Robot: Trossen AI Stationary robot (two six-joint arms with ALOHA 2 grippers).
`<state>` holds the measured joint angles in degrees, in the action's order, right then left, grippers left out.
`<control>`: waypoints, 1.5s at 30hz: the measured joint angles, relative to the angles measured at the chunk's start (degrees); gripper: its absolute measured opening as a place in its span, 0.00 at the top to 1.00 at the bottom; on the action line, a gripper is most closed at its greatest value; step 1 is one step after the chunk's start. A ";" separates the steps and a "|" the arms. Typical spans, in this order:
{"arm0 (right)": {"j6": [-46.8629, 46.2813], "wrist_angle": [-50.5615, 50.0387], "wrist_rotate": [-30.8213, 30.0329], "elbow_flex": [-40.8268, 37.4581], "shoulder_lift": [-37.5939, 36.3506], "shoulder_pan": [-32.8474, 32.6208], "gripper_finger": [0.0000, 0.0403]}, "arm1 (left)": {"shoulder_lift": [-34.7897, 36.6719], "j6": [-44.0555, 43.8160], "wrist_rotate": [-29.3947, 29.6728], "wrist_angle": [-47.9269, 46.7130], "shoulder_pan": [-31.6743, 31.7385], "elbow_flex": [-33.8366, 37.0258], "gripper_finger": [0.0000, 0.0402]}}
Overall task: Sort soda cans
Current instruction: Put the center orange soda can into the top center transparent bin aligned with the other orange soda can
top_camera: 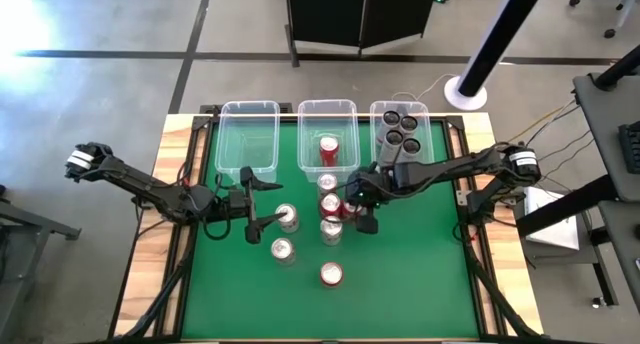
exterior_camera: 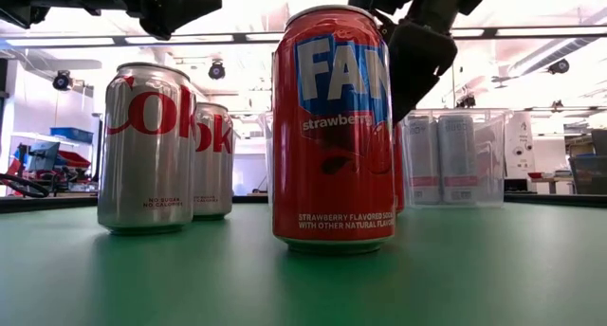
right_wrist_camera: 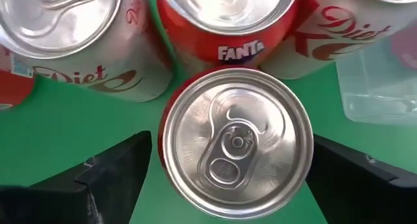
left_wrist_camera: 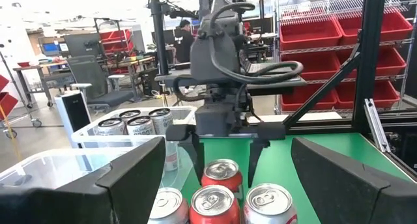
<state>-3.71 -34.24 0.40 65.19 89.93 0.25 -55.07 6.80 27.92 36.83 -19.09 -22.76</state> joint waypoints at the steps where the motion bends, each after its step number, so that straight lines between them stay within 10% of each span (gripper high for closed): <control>1: -0.24 0.11 -0.15 0.00 0.00 -0.02 0.10 | -0.01 -0.01 0.00 0.17 0.02 0.00 0.21; 10: -2.72 -4.95 -1.52 3.62 -0.20 -2.53 0.29 | -0.02 -0.01 -0.62 0.55 0.02 0.00 0.21; 17: 0.87 -21.10 -3.17 21.89 -0.61 -2.62 0.29 | -0.02 1.26 -20.95 1.42 0.00 0.04 0.21; 24: 12.82 -15.71 -17.35 32.45 -0.46 2.29 0.29 | -0.27 1.15 -20.39 1.78 0.07 0.04 0.21; 36: 10.36 1.40 -13.66 33.11 11.89 21.81 0.28 | -2.46 1.32 -16.86 5.32 0.08 0.04 0.21; 45: 4.45 -6.20 -9.17 46.13 26.34 24.02 0.28 | -3.89 1.32 -12.41 6.56 0.63 0.04 0.21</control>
<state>0.75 -40.44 -8.76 111.31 116.27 24.27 -58.96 8.12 15.51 43.39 -18.46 -22.72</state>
